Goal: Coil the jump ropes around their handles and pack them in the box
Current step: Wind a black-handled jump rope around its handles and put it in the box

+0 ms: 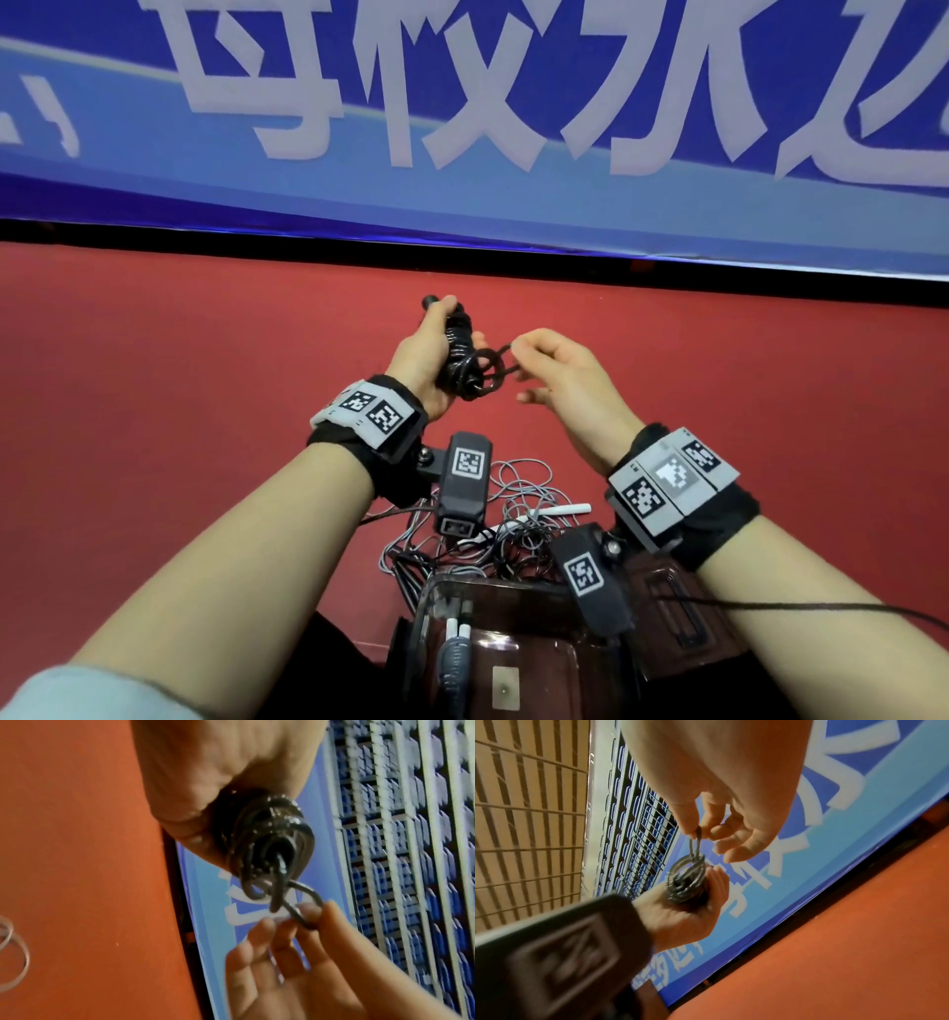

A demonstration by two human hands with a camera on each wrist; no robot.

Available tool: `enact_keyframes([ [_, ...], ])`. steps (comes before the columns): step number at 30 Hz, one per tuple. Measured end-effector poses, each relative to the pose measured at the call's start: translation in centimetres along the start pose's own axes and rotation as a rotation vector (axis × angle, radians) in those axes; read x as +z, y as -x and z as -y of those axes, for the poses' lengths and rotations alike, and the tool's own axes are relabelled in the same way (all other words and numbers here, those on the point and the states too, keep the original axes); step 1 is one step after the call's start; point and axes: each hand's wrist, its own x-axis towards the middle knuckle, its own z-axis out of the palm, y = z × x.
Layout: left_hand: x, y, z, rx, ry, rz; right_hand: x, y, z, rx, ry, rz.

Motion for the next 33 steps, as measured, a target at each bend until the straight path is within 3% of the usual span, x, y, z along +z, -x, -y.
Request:
enact_keyframes([
  [4, 1.0, 0.9, 1.6, -0.071, -0.292, 0.118, -1.4, -1.0, -1.3, -0.007, 0.123, -0.052],
  [9, 0.7, 1.4, 1.3, -0.136, -0.416, 0.168, -1.3, -1.3, -2.0, 0.024, 0.131, -0.039],
  [16, 0.3, 2.3, 1.2, -0.203, -0.2, 0.204, 0.1, -0.5, -2.2, -0.06, 0.096, -0.091],
  [21, 0.1, 2.2, 2.4, -0.054, -0.267, 0.04, 0.8, -0.6, -2.9, -0.053, 0.141, -0.094],
  [25, 0.0, 2.3, 2.9, 0.0, -0.361, 0.067, 0.3, -0.7, -3.7, 0.035, 0.147, -0.087],
  [29, -0.3, 2.3, 3.2, -0.125, -0.305, 0.079, 0.3, -0.8, -3.9, 0.071, 0.176, -0.115],
  [33, -0.8, 2.4, 2.7, -0.285, -0.103, 0.046, 0.0, -0.5, -3.8, 0.156, 0.166, -0.133],
])
